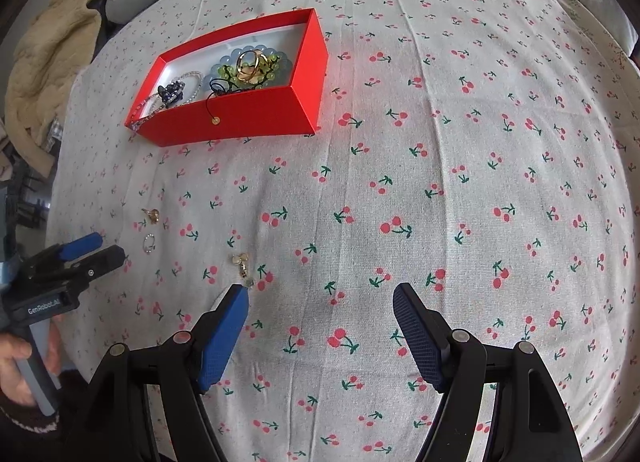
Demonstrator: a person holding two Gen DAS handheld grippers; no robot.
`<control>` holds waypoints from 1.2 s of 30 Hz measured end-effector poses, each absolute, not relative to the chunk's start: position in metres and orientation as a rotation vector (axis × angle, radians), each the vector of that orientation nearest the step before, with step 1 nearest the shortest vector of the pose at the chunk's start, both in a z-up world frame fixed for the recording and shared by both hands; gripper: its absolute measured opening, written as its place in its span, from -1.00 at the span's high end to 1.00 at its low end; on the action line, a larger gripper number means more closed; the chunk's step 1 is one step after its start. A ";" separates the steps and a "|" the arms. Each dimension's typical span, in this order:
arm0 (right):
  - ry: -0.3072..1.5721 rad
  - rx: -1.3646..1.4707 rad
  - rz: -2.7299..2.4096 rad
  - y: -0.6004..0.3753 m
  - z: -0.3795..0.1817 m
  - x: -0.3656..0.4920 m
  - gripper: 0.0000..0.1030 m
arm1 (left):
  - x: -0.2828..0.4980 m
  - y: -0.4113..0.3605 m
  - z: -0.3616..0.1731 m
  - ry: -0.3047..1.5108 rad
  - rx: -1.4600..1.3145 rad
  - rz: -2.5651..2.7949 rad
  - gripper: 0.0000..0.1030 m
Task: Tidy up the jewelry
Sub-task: 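Move both open tools back over the small rings and earrings on the sheet, then grasp the small silver ring with the left tool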
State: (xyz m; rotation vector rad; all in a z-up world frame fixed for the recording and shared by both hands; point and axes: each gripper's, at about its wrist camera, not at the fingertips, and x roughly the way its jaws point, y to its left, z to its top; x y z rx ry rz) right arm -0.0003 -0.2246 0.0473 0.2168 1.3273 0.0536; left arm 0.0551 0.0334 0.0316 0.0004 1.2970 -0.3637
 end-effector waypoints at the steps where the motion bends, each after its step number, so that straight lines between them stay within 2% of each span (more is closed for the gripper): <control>1: 1.334 0.222 0.053 -0.224 0.046 0.000 -0.48 | 0.056 0.034 0.031 1.292 -0.009 -0.369 -0.66; 2: 1.339 0.226 0.052 -0.224 0.045 0.001 -0.48 | 0.057 0.033 0.031 1.288 -0.022 -0.376 -0.64; 6: 1.350 0.244 0.043 -0.224 0.041 0.004 -0.48 | 0.060 0.024 0.029 1.292 -0.062 -0.415 -0.18; 10: 1.345 0.264 0.045 -0.224 0.042 0.006 -0.48 | 0.057 0.008 0.028 1.291 -0.035 -0.459 0.12; 13: 1.343 0.266 0.048 -0.222 0.042 0.008 -0.48 | 0.056 -0.001 0.024 1.297 -0.001 -0.469 0.32; 17: 1.343 0.260 0.051 -0.219 0.040 0.010 -0.48 | 0.055 -0.014 0.021 1.282 0.082 -0.442 0.44; 20: 1.344 0.257 0.055 -0.217 0.039 0.011 -0.48 | 0.053 -0.021 0.020 1.265 0.152 -0.413 0.65; 24: 1.345 0.254 0.059 -0.208 0.037 0.014 -0.48 | 0.051 -0.028 0.021 1.246 0.204 -0.403 0.72; 25: 1.345 0.254 0.059 -0.207 0.037 0.015 -0.48 | 0.051 -0.028 0.021 1.244 0.205 -0.405 0.91; 36: 1.341 0.262 0.088 -0.179 0.035 0.034 -0.48 | 0.055 0.006 0.033 1.231 0.154 -0.363 0.93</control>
